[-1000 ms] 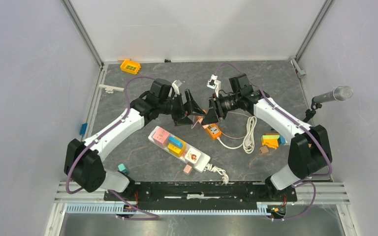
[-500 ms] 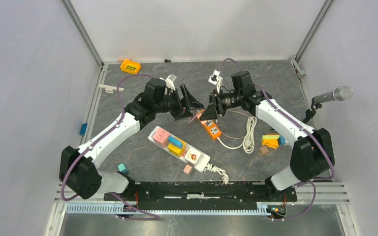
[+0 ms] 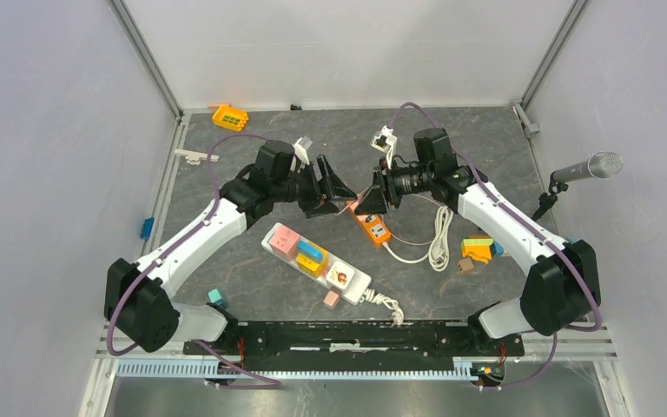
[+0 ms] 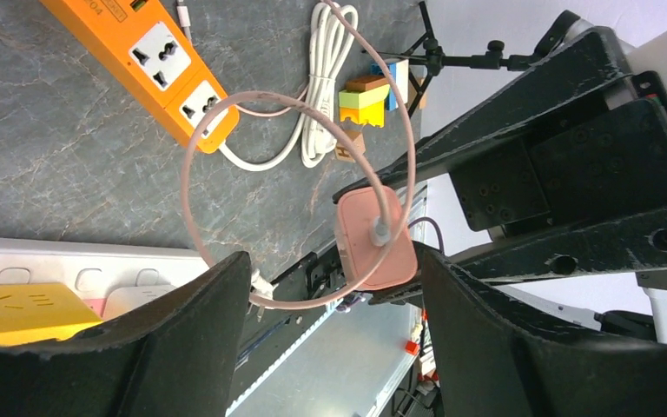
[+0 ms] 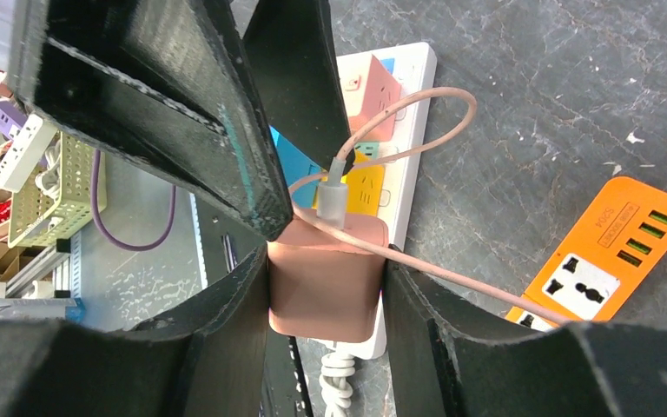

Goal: Insert the plug
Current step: Pick up the plug from the center of the board.

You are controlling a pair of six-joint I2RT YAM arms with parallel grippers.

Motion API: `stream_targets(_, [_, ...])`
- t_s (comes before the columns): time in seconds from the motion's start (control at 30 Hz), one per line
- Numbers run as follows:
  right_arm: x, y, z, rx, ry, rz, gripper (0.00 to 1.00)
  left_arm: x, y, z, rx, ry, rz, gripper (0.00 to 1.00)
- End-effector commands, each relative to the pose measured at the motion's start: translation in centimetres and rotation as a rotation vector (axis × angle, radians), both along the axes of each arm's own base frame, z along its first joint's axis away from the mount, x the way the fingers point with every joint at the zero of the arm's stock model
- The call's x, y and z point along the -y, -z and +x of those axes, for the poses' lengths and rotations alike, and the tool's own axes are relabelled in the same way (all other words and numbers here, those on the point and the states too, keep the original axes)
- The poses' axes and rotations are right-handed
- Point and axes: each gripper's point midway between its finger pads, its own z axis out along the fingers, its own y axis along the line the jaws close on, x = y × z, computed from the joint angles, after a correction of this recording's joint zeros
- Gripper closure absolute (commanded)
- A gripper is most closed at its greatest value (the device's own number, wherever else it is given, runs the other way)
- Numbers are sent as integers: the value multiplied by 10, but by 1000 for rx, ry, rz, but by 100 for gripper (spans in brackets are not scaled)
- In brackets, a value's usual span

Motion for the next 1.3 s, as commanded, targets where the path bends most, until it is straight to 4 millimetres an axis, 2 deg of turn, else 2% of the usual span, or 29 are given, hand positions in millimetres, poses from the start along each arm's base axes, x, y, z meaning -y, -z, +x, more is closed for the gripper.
stream_targets(0.0, [-2, -16, -7, 94, -34, 41, 100, 10, -22, -6, 35, 76, -54, 23])
stream_targets(0.17, [-6, -14, -11, 123, -76, 11, 100, 28, -24, -15, -5, 135, -86, 23])
stream_targets(0.3, [-10, -15, -12, 154, -97, -8, 100, 37, -13, -23, -62, 178, -63, 26])
stream_targets(0.5, [-8, -15, -10, 187, -89, -36, 100, 42, -1, -31, -113, 223, -48, 53])
stream_targets(0.67, [-6, -18, -5, 228, -72, -56, 100, 46, 5, -41, -156, 277, -55, 68])
stream_targets(0.8, [-4, -15, 1, 237, -55, -89, 97, 48, 6, -41, -162, 302, -60, 92])
stream_targets(0.87, [-2, -13, 5, 238, -41, -106, 91, 48, 5, -38, -143, 289, -50, 97])
stream_targets(0.9, [-1, -12, 6, 238, -32, -116, 77, 47, 4, -35, -130, 280, -46, 98])
stream_targets(0.93, [0, -10, 7, 240, -27, -125, 68, 47, 2, -33, -116, 270, -44, 98])
stream_targets(1.03, [5, -5, 9, 255, -6, -159, 46, 44, -5, -22, -72, 224, -45, 98])
stream_targets(1.17, [11, 6, 4, 266, -3, -183, 38, 43, -17, -12, -26, 174, -90, 98])
stream_targets(1.27, [10, 9, -1, 255, -13, -161, 39, 45, -24, -9, -6, 169, -133, 98])
